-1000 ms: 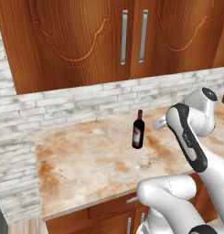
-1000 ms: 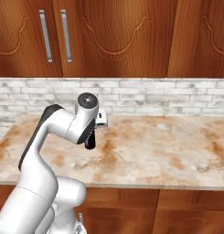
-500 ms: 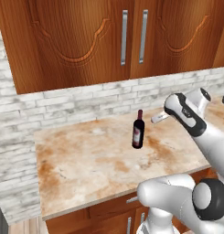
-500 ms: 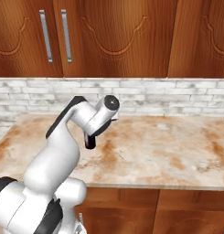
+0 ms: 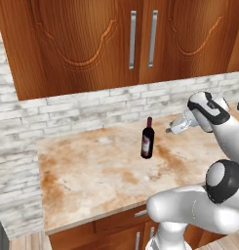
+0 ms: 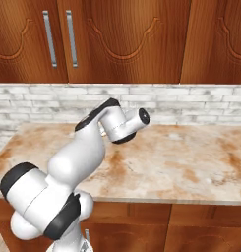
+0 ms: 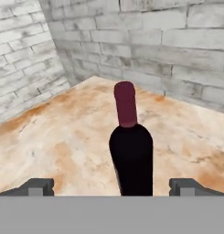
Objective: Place the drinks on the dining counter in a tight cluster.
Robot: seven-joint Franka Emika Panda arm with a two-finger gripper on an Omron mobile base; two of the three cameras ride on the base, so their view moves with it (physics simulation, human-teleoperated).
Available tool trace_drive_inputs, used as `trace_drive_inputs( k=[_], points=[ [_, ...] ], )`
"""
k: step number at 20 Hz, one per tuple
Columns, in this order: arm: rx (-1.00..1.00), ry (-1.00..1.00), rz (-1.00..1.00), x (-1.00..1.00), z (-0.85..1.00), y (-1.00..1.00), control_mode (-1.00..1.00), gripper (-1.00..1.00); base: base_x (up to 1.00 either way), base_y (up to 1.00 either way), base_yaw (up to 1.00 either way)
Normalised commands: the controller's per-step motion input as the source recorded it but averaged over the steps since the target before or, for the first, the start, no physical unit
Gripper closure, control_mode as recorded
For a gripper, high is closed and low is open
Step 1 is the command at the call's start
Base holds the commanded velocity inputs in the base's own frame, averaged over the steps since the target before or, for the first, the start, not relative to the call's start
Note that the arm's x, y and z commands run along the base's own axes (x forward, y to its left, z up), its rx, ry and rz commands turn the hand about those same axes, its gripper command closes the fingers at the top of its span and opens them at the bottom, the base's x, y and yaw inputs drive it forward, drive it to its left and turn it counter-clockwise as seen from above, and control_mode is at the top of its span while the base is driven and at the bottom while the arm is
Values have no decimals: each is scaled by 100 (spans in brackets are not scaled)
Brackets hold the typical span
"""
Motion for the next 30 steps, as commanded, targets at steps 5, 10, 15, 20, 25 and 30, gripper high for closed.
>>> trace_drive_inputs(
  k=[5,10,15,20,25,30],
  points=[
    [12,-17,18,2,-56,0,-100,-100,0,0,0],
    [5,-10,14,3,-22,0,-100,-100,0,0,0],
    [0,-2,3,6,0,0,-100,-100,0,0,0],
    [0,0,0,24,0,1,-100,-100,0,0,0],
    [0,0,0,23,0,5,-100,-100,0,0,0],
    [0,0,0,7,0,8,-100,-100,0,0,0]
  ],
)
